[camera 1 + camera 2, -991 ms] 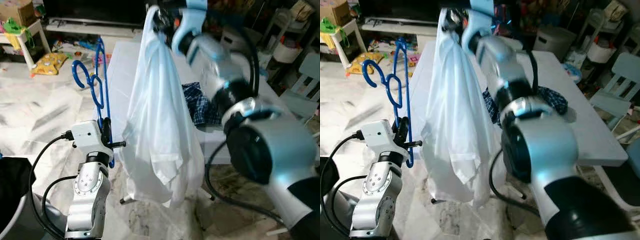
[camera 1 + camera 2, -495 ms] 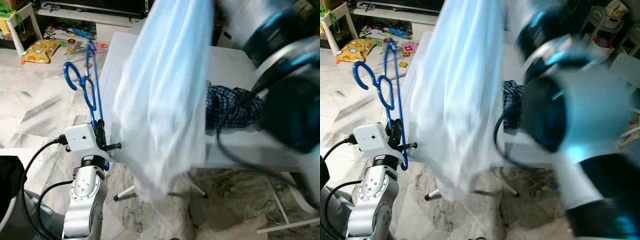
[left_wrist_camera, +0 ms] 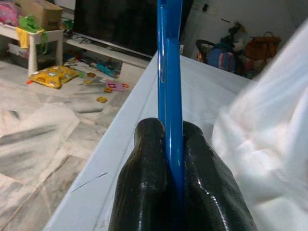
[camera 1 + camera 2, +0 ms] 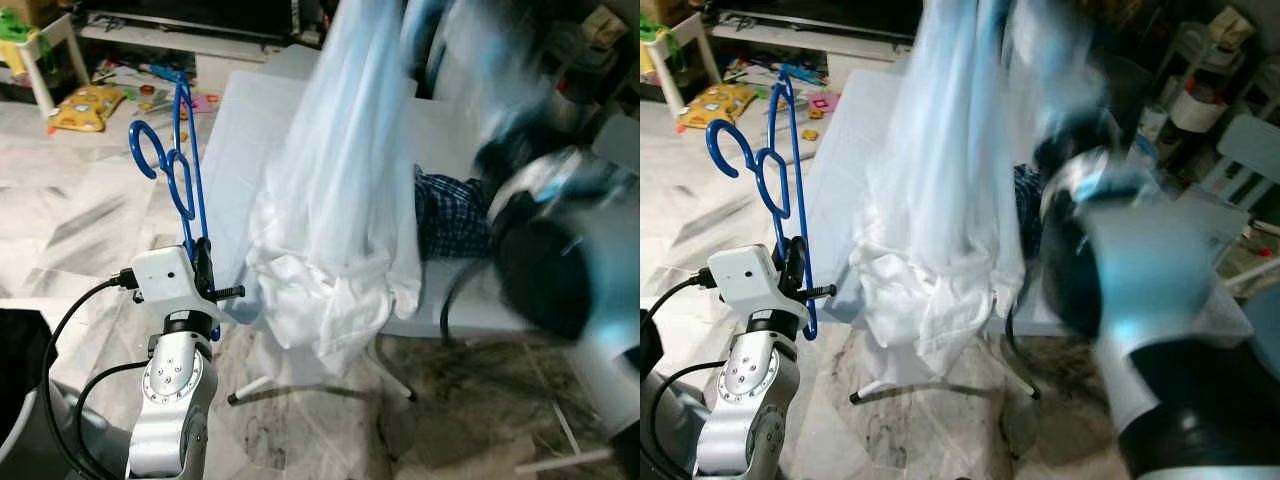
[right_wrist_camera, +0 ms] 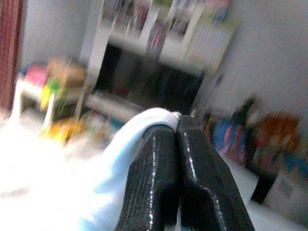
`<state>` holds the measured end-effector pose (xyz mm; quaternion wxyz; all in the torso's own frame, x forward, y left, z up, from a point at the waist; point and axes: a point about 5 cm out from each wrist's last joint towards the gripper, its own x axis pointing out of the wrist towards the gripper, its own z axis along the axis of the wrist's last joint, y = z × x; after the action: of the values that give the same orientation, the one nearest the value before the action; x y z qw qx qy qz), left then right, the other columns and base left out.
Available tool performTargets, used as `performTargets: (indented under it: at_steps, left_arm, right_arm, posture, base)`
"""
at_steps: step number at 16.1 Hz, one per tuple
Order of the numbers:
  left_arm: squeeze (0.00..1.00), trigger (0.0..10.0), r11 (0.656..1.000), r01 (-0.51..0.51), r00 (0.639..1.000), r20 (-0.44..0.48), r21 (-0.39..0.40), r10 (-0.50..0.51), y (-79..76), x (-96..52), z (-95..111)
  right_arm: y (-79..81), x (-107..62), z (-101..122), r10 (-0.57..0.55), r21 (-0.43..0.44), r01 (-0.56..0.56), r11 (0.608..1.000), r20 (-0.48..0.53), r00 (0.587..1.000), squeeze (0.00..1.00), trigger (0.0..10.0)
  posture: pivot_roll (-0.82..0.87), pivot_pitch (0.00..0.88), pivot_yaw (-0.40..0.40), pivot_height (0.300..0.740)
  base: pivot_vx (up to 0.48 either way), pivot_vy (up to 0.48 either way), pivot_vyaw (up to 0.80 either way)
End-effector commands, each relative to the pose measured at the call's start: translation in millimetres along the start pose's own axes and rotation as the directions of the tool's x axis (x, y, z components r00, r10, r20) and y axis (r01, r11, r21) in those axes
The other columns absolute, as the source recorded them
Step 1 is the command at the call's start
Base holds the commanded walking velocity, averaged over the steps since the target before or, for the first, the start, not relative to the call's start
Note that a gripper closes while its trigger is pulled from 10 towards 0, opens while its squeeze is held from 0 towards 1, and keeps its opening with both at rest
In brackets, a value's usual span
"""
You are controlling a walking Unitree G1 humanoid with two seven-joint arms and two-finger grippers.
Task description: Hang hanger
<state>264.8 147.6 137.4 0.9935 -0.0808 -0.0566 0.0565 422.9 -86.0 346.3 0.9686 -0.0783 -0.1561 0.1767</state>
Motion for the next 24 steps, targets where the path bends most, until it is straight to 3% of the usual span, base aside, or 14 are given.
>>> performTargets:
  at_steps: [1, 2, 3, 4, 6, 9, 11, 16, 20, 21, 22, 24]
  left_arm:
    - [0.0, 10.0, 0.999, 0.022, 1.0, 0.013, -0.031, -0.022, -10.4, -1.0, 5]
    - [0.0, 10.0, 0.999, 0.028, 1.0, 0.01, -0.023, -0.028, -8.4, -0.5, 5]
    - [0.0, 10.0, 0.999, 0.032, 0.999, 0.009, -0.019, -0.032, -8.0, -0.2, 6]
    - [0.0, 10.0, 0.999, 0.037, 0.999, 0.008, -0.016, -0.037, -7.7, -0.3, 6]
    - [0.0, 10.0, 0.999, 0.047, 0.999, 0.001, -0.012, -0.047, -6.9, -0.9, 5]
    - [0.0, 10.0, 0.997, 0.072, 0.997, -0.013, -0.018, -0.073, -10.9, 0.7, 3]
    - [0.0, 10.0, 0.993, 0.116, 0.993, -0.029, -0.021, -0.117, -17.4, 1.4, 2]
    - [0.0, 10.0, 0.993, 0.117, 0.992, -0.035, -0.017, -0.117, -13.7, 3.1, 2]
    - [0.0, 10.0, 0.988, 0.155, 0.986, -0.058, -0.031, -0.156, -20.8, 0.6, -2]
    - [0.0, 10.0, 0.986, 0.162, 0.985, -0.058, -0.033, -0.164, -21.9, 1.7, -1]
    - [0.0, 10.0, 0.986, 0.162, 0.985, -0.058, -0.033, -0.164, -21.8, 1.8, -1]
    - [0.0, 10.0, 0.988, 0.151, 0.986, -0.063, -0.031, -0.153, -17.3, 1.2, -1]
  right_arm:
    - [-5.3, -2.9, -6, 0.02, -0.026, -0.02, 0.999, -0.028, 0.999, 0.0, 10.0]
    - [-8.1, -11.2, -35, 0.023, -0.011, -0.025, 1.0, -0.131, 0.991, 0.0, 10.0]
    - [-11.2, -15.1, -43, 0.034, 0.05, -0.027, 0.998, -0.142, 0.989, 0.0, 10.0]
    - [-12.2, -17.7, -47, 0.066, 0.095, -0.053, 0.994, -0.139, 0.988, 1.0, 10.0]
    - [-12.7, -22.1, -52, 0.142, 0.041, -0.138, 0.99, -0.133, 0.981, 1.0, 10.0]
    - [-24.0, -37.5, -72, 0.227, 0.121, -0.209, 0.97, -0.157, 0.961, 1.0, 10.0]
    - [-31.3, -50.0, -85, 0.289, 0.128, -0.269, 0.955, -0.181, 0.94, 1.0, 10.0]
    - [-38.0, -74.0, -106, 0.423, 0.141, -0.401, 0.905, -0.22, 0.879, 1.0, 10.0]
    - [-39.7, -100.8, -123, 0.579, 0.14, -0.566, 0.812, -0.306, 0.756, 1.0, 10.0]
    - [-39.5, -110.8, -126, 0.626, 0.155, -0.613, 0.775, -0.328, 0.708, 1.0, 10.0]
    - [-39.2, -112.6, -126, 0.635, 0.158, -0.622, 0.767, -0.331, 0.698, 1.0, 10.0]
    - [-32.3, -132.9, -136, 0.712, 0.194, -0.7, 0.687, -0.368, 0.597, 1.0, 10.0]
  posture:
    - [0.03, 0.0, -0.15, 0.74]
    - [0.03, 0.0, -0.141, 0.74]
    - [0.03, 0.0, -0.136, 0.74]
    - [0.03, 0.0, -0.13, 0.74]
    - [0.02, 0.0, -0.116, 0.74]
    - [-0.01, 0.0, -0.087, 0.74]
    - [-0.02, 0.004, -0.063, 0.74]
    - [-0.03, 0.014, -0.051, 0.74]
    - [-0.05, 0.019, -0.034, 0.74]
    - [-0.05, 0.02, -0.034, 0.74]
    - [-0.05, 0.022, -0.035, 0.74]
    - [-0.04, 0.027, -0.038, 0.74]
  base:
    - [0.0, 0.0, 0.0]
    - [0.0, 0.0, 0.0]
    - [0.0, 0.0, 0.0]
    - [0.0, 0.0, 0.0]
    - [0.0, 0.0, 0.0]
    - [0.0, 0.0, 0.0]
    - [0.0, 0.0, 0.0]
    - [0.0, 0.0, 0.0]
    - [0.0, 0.0, 0.0]
    - [0.0, 0.0, 0.0]
    - [0.0, 0.0, 0.0]
    - [0.0, 0.0, 0.0]
